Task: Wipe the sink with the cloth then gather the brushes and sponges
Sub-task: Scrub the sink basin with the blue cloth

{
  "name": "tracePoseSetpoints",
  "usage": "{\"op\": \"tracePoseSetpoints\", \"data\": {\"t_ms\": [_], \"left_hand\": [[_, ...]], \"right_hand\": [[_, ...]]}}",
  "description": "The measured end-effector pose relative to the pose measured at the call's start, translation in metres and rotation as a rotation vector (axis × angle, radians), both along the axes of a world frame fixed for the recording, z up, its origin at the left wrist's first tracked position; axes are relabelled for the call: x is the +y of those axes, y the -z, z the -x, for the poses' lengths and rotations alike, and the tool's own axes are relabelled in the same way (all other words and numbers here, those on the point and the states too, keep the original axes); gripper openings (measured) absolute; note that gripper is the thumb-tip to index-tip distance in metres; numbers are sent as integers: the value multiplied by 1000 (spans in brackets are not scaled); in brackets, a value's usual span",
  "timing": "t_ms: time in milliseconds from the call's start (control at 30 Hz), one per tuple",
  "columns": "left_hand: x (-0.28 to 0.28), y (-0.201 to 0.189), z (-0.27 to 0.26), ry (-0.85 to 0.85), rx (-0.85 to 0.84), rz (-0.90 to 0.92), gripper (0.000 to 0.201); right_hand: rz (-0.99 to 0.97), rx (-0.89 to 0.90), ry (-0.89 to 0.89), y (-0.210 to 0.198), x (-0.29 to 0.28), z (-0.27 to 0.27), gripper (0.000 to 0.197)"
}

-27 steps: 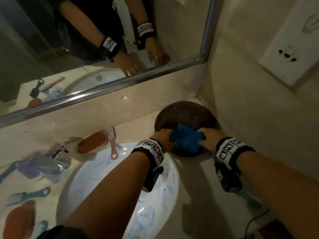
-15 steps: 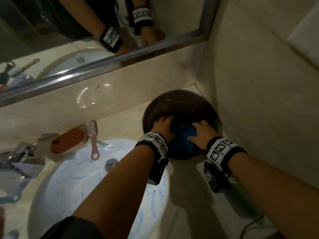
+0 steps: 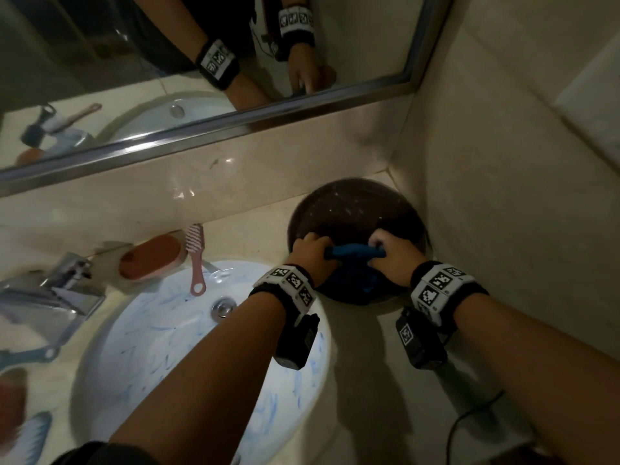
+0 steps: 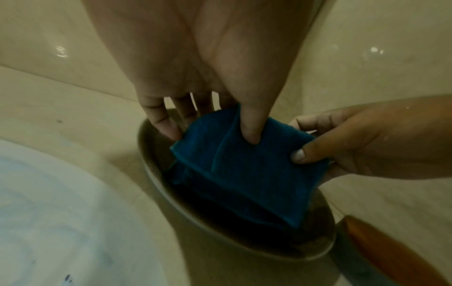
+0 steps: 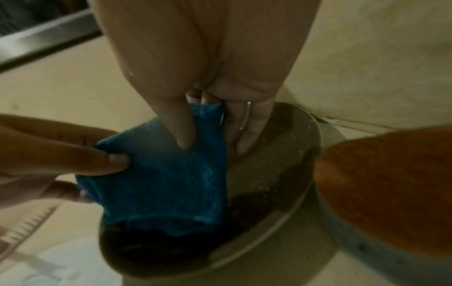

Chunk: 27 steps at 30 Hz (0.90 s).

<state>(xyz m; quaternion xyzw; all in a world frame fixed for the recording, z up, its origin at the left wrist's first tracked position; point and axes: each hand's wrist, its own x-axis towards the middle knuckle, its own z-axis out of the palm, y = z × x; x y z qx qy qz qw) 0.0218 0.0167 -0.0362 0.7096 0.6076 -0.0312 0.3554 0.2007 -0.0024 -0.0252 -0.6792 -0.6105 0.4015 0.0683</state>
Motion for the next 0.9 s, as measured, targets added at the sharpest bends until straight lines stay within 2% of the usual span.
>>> {"op": "tracePoseSetpoints", "data": {"t_ms": [133,233,367,433,500,567,667,767,833,900], "left_hand": [[-20,-33,25,-158,-217,28,29],[-36,-55,48,-230,-318,-2,27],[-70,-80,86,-381,-379,-79,27],[-93,-86,109,-463,-388,-92,29],[-113,-90,128,-534,-403,-83,38],[-135,-95,148,-585,-402,-70,49],[-161,-99,177,-613,-394,-81,47],[-184,-102,205,-611,-354,-113,47],[-193,-99,222,-619,-341,-134,41],[-204,-95,243,-626,-319,-155,26]], "right_hand": [[13,135,-105,-35,-8,22,33],[-8,181,-199,-58,-15,43,19],[1,367,-173,-74,-25,77,2],[-6,423,-182,-77,-30,99,10],[-25,456,-199,-78,-35,120,17],[-43,450,-218,-78,-43,144,23],[-22,470,-265,-83,-57,173,37],[53,491,-430,-89,-74,202,50],[53,391,-521,-90,-81,217,55],[22,321,-555,-88,-87,236,51]]}}
